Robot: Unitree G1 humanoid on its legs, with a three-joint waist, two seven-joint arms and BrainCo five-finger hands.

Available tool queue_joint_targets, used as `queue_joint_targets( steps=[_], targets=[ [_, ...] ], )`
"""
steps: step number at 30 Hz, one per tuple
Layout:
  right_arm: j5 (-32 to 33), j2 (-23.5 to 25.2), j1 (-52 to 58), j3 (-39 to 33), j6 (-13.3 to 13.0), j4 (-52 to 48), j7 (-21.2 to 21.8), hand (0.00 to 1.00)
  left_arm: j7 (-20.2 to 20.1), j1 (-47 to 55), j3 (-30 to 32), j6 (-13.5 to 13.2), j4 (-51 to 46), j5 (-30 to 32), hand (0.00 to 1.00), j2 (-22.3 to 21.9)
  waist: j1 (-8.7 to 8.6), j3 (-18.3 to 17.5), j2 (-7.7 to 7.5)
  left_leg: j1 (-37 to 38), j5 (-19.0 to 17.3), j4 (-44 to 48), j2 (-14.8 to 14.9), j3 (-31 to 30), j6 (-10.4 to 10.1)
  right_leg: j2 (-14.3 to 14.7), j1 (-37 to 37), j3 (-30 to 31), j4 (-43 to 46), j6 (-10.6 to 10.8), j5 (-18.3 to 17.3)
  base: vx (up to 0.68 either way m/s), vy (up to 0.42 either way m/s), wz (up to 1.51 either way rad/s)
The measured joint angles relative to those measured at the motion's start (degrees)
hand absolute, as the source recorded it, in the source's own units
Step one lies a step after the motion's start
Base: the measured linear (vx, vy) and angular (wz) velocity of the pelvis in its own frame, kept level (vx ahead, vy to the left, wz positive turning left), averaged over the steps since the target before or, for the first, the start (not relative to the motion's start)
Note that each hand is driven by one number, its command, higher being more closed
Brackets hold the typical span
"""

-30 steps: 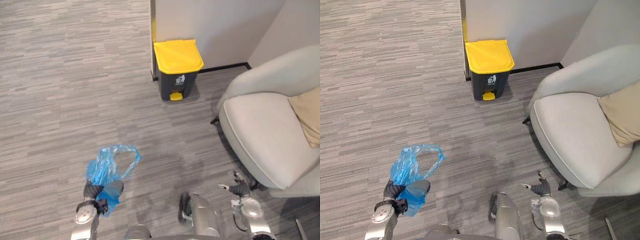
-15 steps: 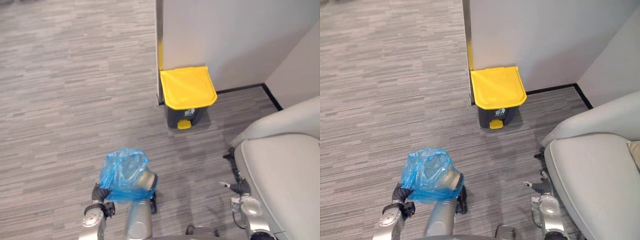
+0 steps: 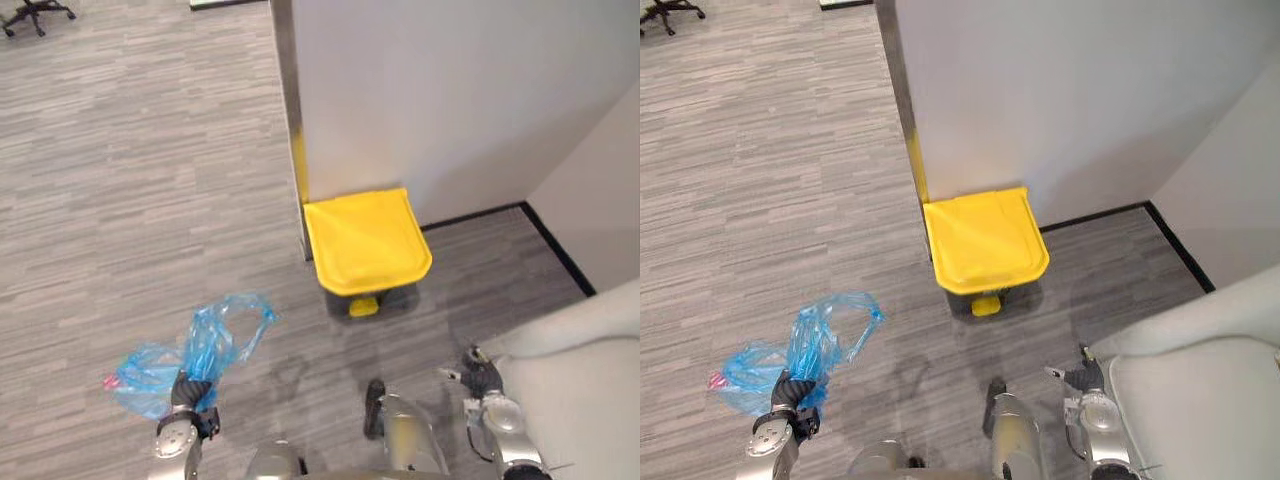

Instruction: Gather rubbish on tea table into small bin, then transfer packed bag to large trash can.

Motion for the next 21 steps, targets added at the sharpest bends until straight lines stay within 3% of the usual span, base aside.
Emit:
queue_joint_targets(
  steps=[2, 4, 5, 6, 8, 9, 10, 13, 17, 21],
  targets=[
    [0.04, 0.24, 1.24, -0.76, 0.02, -0.57, -0.14, 0.00, -0.15, -0.67, 0.06, 0.07, -0.12, 0.00, 1.00, -0.76, -0.03, 0.01, 0.24, -0.94, 4.41, 3.46, 0.83, -0.09, -0.72, 0.68, 4.08, -2.08, -2.06, 0.42, -1.67, 0.38, -0.142, 0.36],
    [0.45, 0.93, 3.59, -0.65, 0.01, -3.18, -0.13, 0.00, -0.24, -0.65, -0.07, 0.16, -0.38, -0.01, 1.00, -2.07, 0.27, 0.12, 0.33, -4.34, 8.75, 15.85, 3.52, -0.15, -0.06, 1.43, 10.08, -2.98, -5.79, 0.35, -2.00, 0.28, -0.021, 0.26],
    [0.71, 1.79, 3.97, -0.59, -0.24, -5.30, -0.18, 0.00, -0.80, -0.49, -0.72, 0.19, -0.56, 0.00, 1.00, -2.46, 1.21, 0.12, -0.26, -7.59, 8.50, 22.23, 5.03, 0.46, 0.71, 1.18, 12.73, -2.65, -7.87, 0.36, -1.99, 0.27, 0.085, -0.09],
    [1.31, 2.29, 4.10, -0.87, -0.58, -6.47, -0.50, 0.00, -1.43, -0.58, -1.42, 0.23, -0.94, 0.00, 1.00, -3.15, 1.52, 0.24, -0.73, -10.96, 3.76, 22.01, 5.35, 1.64, 1.43, 0.73, 13.86, -2.21, -9.05, 0.41, -1.97, 0.25, 0.099, -0.14],
    [2.82, 2.70, 3.78, -0.94, -0.61, -6.42, -1.03, 0.00, -1.69, -0.63, -2.41, 0.28, -1.69, 0.01, 1.00, -3.43, 1.75, 0.16, -0.72, -13.56, 2.62, 15.96, 5.02, 1.89, 1.86, 0.37, 13.87, -1.98, -9.58, 0.68, -1.84, 0.15, 0.134, -0.13],
    [3.40, 3.98, 3.43, -2.60, -0.49, -6.25, -1.28, 0.00, -1.90, -0.74, -2.44, 0.28, -1.90, 0.01, 1.00, -3.60, 1.63, -0.03, -0.29, -13.88, 5.52, 4.17, 5.09, 2.85, 0.54, 0.40, 13.89, -1.65, -9.70, 2.45, -1.96, 0.12, 0.177, -0.12],
    [3.51, 4.06, 3.52, -3.15, -0.46, -6.27, -1.30, 0.00, -1.99, -0.60, -2.44, 0.29, -1.89, 0.03, 1.00, -3.89, 1.52, -0.34, 0.60, -13.72, 8.56, -0.42, 5.28, 2.88, 0.52, 1.10, 13.92, -1.45, -9.69, 3.30, -2.28, 0.15, 0.221, -0.19],
    [4.48, 5.62, 4.78, -4.74, -0.12, -5.74, -1.30, 0.00, -2.40, -0.40, -2.49, 0.40, -1.68, 0.09, 1.00, -3.80, 1.79, -1.32, -1.59, -10.38, 8.14, -4.62, 1.73, 5.35, 1.05, -1.60, 14.70, 0.79, -11.67, 5.40, -2.21, 0.15, 0.191, -0.17],
    [4.48, 5.63, 4.90, -4.94, -0.16, -5.38, -1.24, 0.00, -2.53, 0.44, -2.49, 0.44, -1.00, 1.10, 1.00, -2.92, 1.62, -1.55, -1.59, -7.71, 8.29, -7.95, -0.34, 7.72, 1.32, -2.86, 16.07, 3.45, -15.00, 7.09, -0.92, 0.08, 0.077, -0.23],
    [4.46, 5.12, 4.65, -4.96, -0.18, -2.33, -1.24, 0.00, -2.42, 0.57, -2.44, 0.76, 1.66, 1.35, 1.00, -2.07, 1.39, -1.89, -1.59, -6.85, 8.30, -9.64, -0.59, 7.74, 1.34, -2.16, 16.02, 4.09, -16.11, 7.02, -0.83, 0.06, -0.018, -0.16]
  ],
)
